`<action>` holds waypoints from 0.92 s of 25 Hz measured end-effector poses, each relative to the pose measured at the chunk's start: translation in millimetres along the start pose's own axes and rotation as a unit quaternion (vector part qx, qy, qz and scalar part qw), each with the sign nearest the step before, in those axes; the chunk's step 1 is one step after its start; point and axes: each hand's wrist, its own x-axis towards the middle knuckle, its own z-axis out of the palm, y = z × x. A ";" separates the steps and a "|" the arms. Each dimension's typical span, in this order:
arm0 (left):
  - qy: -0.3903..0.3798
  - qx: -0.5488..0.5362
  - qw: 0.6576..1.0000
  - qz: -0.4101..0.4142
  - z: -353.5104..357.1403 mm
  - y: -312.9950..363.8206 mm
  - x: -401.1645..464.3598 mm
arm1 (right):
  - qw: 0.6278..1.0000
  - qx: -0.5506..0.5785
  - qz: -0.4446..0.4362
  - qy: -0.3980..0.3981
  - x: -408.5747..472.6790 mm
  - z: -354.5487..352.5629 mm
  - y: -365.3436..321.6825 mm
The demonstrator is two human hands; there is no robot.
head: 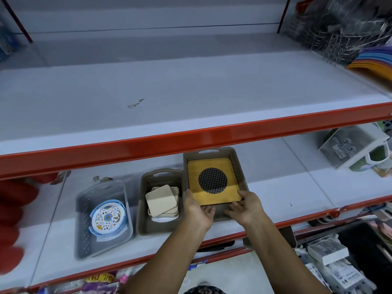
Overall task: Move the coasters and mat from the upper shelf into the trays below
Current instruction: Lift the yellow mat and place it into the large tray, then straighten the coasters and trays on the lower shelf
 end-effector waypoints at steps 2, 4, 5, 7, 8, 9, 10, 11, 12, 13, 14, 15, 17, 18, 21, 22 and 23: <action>-0.011 -0.003 1.000 -0.004 -1.5 1.0 2.2 | 1.000 0.001 0.006 0.000 1.0 0.0 -1.1; -0.026 0.002 1.000 -0.007 -4.5 -0.3 2.4 | 1.000 0.002 0.013 -0.005 1.9 -0.5 -1.9; -0.031 0.003 0.999 -0.008 -6.4 -0.7 3.1 | 1.000 0.002 0.015 -0.007 1.6 -0.4 -2.4; -0.037 0.005 0.999 -0.008 -8.5 -0.3 3.9 | 1.000 0.003 0.016 -0.013 1.0 -1.2 -3.1; -0.037 0.005 0.999 -0.008 -8.5 0.6 3.6 | 1.000 0.003 0.019 -0.018 0.8 -2.0 -3.4; -0.037 0.005 0.999 -0.007 -8.1 1.2 4.0 | 1.000 0.002 0.022 -0.019 0.1 -2.3 -3.7; -0.035 0.010 0.999 -0.006 -8.1 2.0 2.8 | 1.000 0.002 0.024 -0.020 0.0 -2.5 -4.1; -0.034 0.016 0.999 -0.006 -9.0 3.4 0.9 | 1.000 0.001 0.023 -0.020 -1.8 -2.4 -4.0; -0.034 0.025 0.999 -0.003 -9.7 5.6 -2.3 | 1.000 0.002 0.018 -0.021 -3.2 -1.7 -3.7; -0.033 0.035 0.999 0.004 -10.9 9.7 -6.8 | 1.000 0.004 0.008 -0.023 -6.2 -0.3 -2.2; -0.035 0.051 0.998 0.018 -12.7 15.2 -12.1 | 0.999 0.008 -0.001 -0.031 -9.9 1.8 0.8; -0.035 0.067 0.996 0.041 -14.9 21.9 -17.8 | 0.999 0.007 -0.007 -0.047 -15.7 4.9 5.4; -0.011 0.101 0.988 0.117 -23.9 36.0 -25.7 | 0.994 -0.016 0.000 -0.104 -30.4 13.1 19.6; 0.014 0.115 0.980 0.160 -30.9 43.7 -27.1 | 0.990 -0.037 0.005 -0.135 -37.7 19.2 28.3; 0.101 0.167 0.944 0.267 -58.0 63.5 -25.7 | 0.976 -0.102 0.016 -0.189 -52.4 43.2 53.2; 0.109 0.189 0.935 0.281 -64.4 67.9 -22.0 | 0.972 -0.122 0.019 -0.200 -55.1 51.6 59.2; 0.113 0.204 0.931 0.282 -70.0 71.4 -19.0 | 0.967 -0.147 0.020 -0.207 -58.4 59.5 64.4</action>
